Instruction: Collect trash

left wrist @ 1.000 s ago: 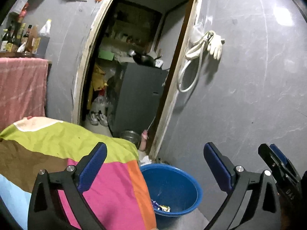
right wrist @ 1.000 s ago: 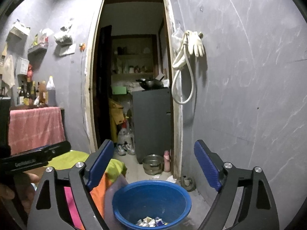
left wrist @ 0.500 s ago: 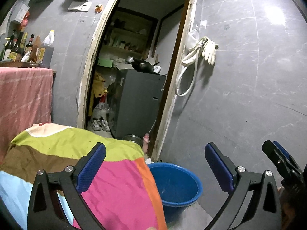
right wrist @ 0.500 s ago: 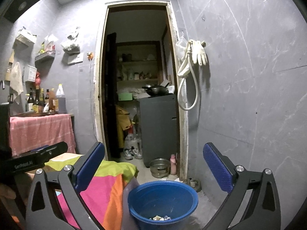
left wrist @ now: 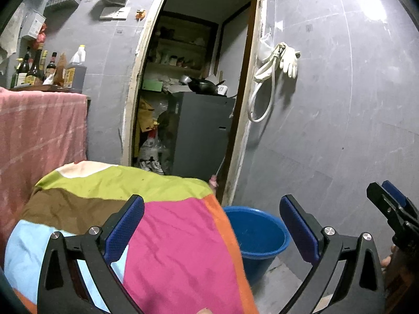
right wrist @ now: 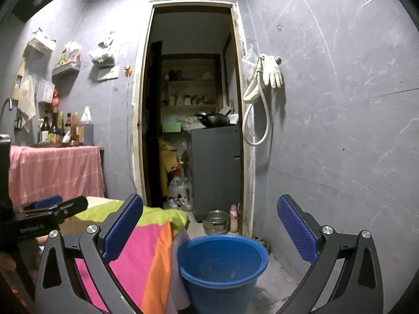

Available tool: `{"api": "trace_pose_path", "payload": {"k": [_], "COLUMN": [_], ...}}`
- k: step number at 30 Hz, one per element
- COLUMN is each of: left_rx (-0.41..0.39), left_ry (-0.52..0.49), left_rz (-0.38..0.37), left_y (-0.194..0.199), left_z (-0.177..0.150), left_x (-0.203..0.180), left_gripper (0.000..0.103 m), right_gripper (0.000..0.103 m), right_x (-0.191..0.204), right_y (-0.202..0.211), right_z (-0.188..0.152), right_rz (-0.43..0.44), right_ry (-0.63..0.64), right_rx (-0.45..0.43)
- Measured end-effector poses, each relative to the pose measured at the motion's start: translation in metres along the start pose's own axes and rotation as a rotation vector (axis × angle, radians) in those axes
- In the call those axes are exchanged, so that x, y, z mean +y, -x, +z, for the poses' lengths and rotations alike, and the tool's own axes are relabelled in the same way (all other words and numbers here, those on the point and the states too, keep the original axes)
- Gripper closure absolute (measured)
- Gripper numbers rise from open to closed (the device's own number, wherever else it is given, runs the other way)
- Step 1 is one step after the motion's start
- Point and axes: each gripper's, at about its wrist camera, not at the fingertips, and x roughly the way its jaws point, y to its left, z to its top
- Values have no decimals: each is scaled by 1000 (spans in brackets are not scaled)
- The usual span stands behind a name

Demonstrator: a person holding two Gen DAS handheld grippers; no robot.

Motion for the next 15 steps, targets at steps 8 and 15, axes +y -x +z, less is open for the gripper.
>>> {"api": "trace_pose_path", "payload": {"k": [8,15], "left_rx": [9,-17], "left_ry": [-17,-39], "left_rz": [62,105], "left_y": [21,37], "left_z": [-32,-55], "left_x": [5,5], "left_gripper": [2,2], "right_gripper": [0,0], "right_x": [7,16], "right_y": [20,34], "right_z": [-28,-44], "right_rz": [-38,-77], "right_ry": [17,47], "right_rx": [25,3]}}
